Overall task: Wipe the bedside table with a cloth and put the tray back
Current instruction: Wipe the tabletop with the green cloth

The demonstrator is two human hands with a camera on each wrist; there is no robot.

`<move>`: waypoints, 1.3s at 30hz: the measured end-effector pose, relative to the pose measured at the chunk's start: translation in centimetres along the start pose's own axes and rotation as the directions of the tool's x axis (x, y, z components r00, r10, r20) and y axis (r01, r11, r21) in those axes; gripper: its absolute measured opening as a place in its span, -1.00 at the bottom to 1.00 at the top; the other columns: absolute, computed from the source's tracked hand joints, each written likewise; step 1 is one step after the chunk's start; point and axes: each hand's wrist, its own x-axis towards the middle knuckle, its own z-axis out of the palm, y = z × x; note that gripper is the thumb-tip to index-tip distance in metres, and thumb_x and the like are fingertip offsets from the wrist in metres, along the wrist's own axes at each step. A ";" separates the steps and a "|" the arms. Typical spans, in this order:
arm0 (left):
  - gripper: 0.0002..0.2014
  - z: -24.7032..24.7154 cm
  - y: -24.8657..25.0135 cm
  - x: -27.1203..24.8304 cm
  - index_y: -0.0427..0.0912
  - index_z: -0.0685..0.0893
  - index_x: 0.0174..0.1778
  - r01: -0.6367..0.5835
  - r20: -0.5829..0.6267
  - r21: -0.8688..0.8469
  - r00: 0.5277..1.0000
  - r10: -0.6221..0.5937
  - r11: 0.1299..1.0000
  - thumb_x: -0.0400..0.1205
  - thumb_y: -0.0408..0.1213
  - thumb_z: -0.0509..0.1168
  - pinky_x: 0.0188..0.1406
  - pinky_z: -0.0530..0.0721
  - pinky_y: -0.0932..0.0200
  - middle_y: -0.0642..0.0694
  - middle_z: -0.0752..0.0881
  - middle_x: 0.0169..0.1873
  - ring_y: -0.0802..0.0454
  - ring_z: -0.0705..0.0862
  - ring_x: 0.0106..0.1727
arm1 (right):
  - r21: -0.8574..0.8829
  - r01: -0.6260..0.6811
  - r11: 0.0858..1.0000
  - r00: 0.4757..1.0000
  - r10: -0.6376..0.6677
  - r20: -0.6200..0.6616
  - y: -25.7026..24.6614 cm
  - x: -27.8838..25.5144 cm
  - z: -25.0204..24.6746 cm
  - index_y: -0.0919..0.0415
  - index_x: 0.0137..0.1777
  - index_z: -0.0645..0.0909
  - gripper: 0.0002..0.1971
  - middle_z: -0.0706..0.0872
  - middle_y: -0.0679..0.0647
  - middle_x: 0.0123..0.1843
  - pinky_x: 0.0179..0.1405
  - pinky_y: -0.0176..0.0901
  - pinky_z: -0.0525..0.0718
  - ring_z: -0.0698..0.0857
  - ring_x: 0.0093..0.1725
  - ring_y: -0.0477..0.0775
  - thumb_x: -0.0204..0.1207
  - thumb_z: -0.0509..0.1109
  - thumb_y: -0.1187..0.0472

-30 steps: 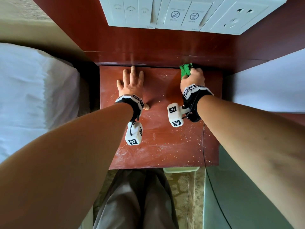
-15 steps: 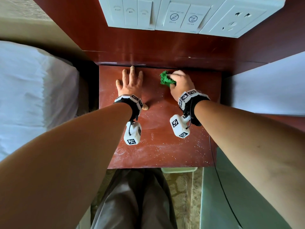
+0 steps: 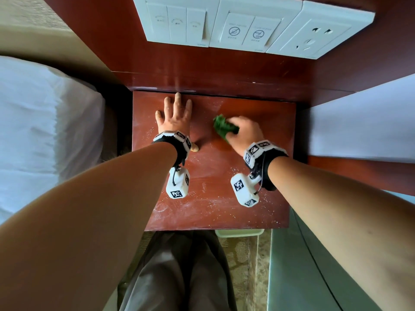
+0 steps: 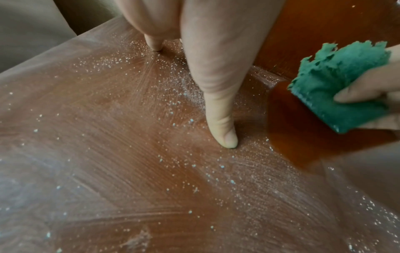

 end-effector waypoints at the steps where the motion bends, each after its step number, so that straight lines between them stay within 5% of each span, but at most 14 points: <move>1: 0.47 0.0 0.0 0.0 0.01 -0.33 0.71 -0.001 -0.004 0.005 1.000 0.001 1.000 0.17 0.20 0.66 0.63 -0.07 -0.40 -0.14 -0.44 0.66 -0.28 -0.33 0.69 | 0.016 -0.047 0.999 0.992 0.049 -0.115 -0.1 0.5 -0.4 0.07 0.24 0.70 -0.65 0.73 0.05 0.11 -0.11 -0.21 0.58 0.70 0.05 0.13 0.44 0.38 0.23; 4: 0.46 0.1 0.0 -0.1 0.00 -0.34 0.70 -0.006 -0.011 0.012 1.000 0.006 1.000 0.18 0.22 0.65 0.63 -0.07 -0.40 -0.15 -0.43 0.67 -0.29 -0.33 0.69 | 0.073 -0.187 0.980 0.937 0.200 -0.285 -0.1 2.3 -1.4 0.23 0.20 0.66 -0.69 0.67 0.23 0.15 -0.02 -0.07 0.56 0.65 0.14 0.29 0.47 0.32 0.25; 10: 0.46 0.2 -0.1 0.0 0.00 -0.32 0.70 -0.011 -0.007 -0.012 1.000 0.011 1.000 0.18 0.18 0.66 0.63 -0.08 -0.41 -0.15 -0.43 0.67 -0.28 -0.34 0.69 | -0.025 -0.331 0.943 0.919 0.316 -0.237 -1.8 5.0 -0.8 0.25 0.29 0.61 -0.68 0.58 0.20 0.34 0.17 -0.03 0.57 0.62 0.27 0.28 0.58 0.25 0.24; 15: 0.45 0.2 -0.2 0.0 0.00 -0.32 0.71 -0.013 -0.010 -0.019 1.000 0.013 1.000 0.18 0.17 0.67 0.63 -0.09 -0.41 -0.14 -0.43 0.67 -0.28 -0.35 0.69 | -0.028 -0.277 0.960 0.930 0.261 -0.258 -2.8 5.0 0.8 0.27 0.12 0.63 -0.78 0.57 0.14 0.34 0.12 -0.01 0.57 0.60 0.25 0.30 0.54 0.25 0.27; 20: 0.46 0.4 -0.3 0.2 0.01 -0.30 0.71 -0.017 -0.023 -0.024 1.000 0.016 1.000 0.16 0.17 0.67 0.63 -0.09 -0.42 -0.14 -0.41 0.67 -0.28 -0.34 0.69 | -0.062 -0.030 0.998 0.973 0.015 -0.231 -2.0 4.8 1.4 0.23 0.19 0.66 -0.70 0.60 0.09 0.30 0.04 -0.06 0.53 0.57 0.22 0.28 0.47 0.29 0.33; 28: 0.48 0.4 -0.3 0.3 0.03 -0.30 0.72 -0.004 -0.017 -0.010 1.000 0.004 1.000 0.14 0.21 0.67 0.63 -0.06 -0.40 -0.11 -0.42 0.67 -0.25 -0.34 0.69 | -0.161 0.256 0.953 0.966 -0.259 0.006 -2.4 2.9 2.1 -0.03 0.26 0.71 -0.53 0.63 -0.15 0.30 0.04 -0.09 0.60 0.54 0.23 0.13 0.46 0.27 0.42; 32: 0.47 0.2 -0.3 0.1 0.03 -0.27 0.72 -0.010 -0.026 -0.018 1.000 0.009 1.000 0.13 0.22 0.67 0.64 -0.06 -0.39 -0.12 -0.38 0.68 -0.26 -0.32 0.70 | -0.191 0.301 0.934 0.948 -0.271 0.168 -1.9 1.5 2.4 -0.22 0.20 0.68 -0.55 0.64 -0.18 0.22 -0.01 -0.11 0.58 0.58 0.19 0.10 0.46 0.30 0.33; 39: 0.39 -0.4 -1.9 -0.5 0.02 -0.14 0.72 -0.061 -0.085 -0.060 0.995 0.055 0.996 0.15 0.26 0.65 0.64 0.03 -0.34 -0.11 -0.21 0.70 -0.25 -0.19 0.71 | -0.223 0.327 0.918 0.877 -0.207 0.434 -2.0 0.3 2.1 -0.19 0.21 0.70 -0.59 0.68 -0.21 0.26 0.13 -0.13 0.64 0.68 0.20 0.06 0.44 0.38 0.26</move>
